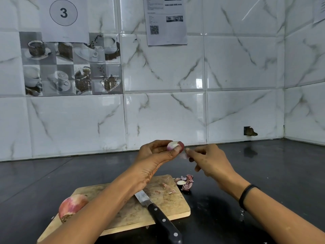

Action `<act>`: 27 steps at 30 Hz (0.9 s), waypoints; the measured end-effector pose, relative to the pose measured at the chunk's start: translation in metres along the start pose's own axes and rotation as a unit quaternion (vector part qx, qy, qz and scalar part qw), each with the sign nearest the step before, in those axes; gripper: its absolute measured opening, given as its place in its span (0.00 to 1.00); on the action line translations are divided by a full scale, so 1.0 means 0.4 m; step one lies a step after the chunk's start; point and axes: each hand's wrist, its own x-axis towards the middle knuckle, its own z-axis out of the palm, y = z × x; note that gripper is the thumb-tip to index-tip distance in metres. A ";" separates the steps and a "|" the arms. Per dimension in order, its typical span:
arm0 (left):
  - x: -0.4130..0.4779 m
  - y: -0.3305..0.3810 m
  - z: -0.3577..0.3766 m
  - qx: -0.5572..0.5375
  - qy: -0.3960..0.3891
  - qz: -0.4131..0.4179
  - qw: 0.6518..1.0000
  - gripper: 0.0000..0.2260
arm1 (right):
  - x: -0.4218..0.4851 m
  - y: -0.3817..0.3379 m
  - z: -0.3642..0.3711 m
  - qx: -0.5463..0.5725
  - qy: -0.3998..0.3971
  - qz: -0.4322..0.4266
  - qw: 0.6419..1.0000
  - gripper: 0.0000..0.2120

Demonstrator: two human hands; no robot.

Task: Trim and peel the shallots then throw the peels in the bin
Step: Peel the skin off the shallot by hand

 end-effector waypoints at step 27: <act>0.009 -0.012 -0.016 0.219 0.094 0.067 0.969 0.25 | 0.003 -0.016 0.009 0.038 -0.040 -0.131 0.990 0.10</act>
